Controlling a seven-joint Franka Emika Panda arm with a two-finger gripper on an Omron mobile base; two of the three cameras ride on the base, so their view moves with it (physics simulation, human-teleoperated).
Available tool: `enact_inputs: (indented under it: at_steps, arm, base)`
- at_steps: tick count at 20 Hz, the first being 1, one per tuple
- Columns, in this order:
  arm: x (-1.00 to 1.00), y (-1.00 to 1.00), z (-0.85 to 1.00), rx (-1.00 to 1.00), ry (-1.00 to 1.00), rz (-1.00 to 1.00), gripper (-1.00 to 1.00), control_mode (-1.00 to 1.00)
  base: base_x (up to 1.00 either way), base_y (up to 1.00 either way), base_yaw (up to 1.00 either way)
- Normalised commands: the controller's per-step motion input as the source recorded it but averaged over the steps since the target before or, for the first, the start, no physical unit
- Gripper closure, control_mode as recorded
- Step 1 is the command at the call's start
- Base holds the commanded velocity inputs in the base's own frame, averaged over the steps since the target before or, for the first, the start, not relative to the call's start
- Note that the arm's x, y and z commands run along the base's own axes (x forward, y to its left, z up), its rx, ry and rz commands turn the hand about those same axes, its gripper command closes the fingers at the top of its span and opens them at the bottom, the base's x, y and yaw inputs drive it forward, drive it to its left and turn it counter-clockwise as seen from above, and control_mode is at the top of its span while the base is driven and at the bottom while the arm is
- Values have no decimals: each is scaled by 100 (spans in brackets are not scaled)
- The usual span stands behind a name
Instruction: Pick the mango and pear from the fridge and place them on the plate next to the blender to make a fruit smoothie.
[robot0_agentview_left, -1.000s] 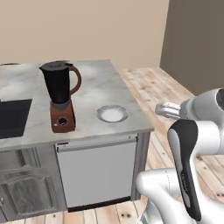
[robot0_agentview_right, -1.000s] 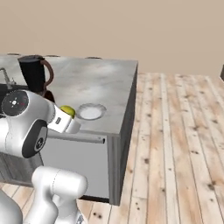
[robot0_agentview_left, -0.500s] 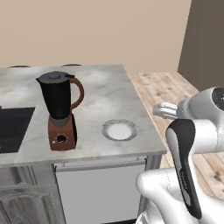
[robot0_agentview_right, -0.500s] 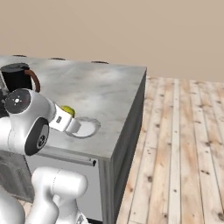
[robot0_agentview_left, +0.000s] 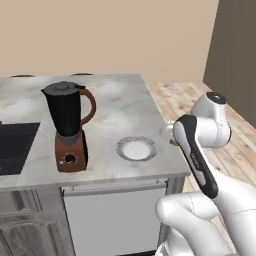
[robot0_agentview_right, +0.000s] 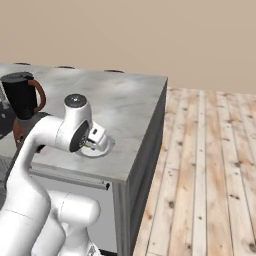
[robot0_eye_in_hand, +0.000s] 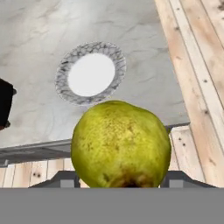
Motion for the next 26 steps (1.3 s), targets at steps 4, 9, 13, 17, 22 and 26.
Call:
enact_inputs:
  at_steps: [4,9,13,17,22,26]
  arm:
    - [100,10,-43,-5,0,6,100,-100]
    - [100,26,-71,-11,6,2,100,-100]
    - [53,21,-40,-4,14,8,100,-100]
    - [43,28,-41,-2,14,4,100,-100]
    - [81,28,-59,-4,10,5,100,-100]
    - [93,3,-61,-9,0,3,-100,-100]
  base:
    - [0,0,0]
    - [0,0,0]
    - [0,0,0]
    - [0,0,0]
    - [0,0,0]
    - [0,0,0]
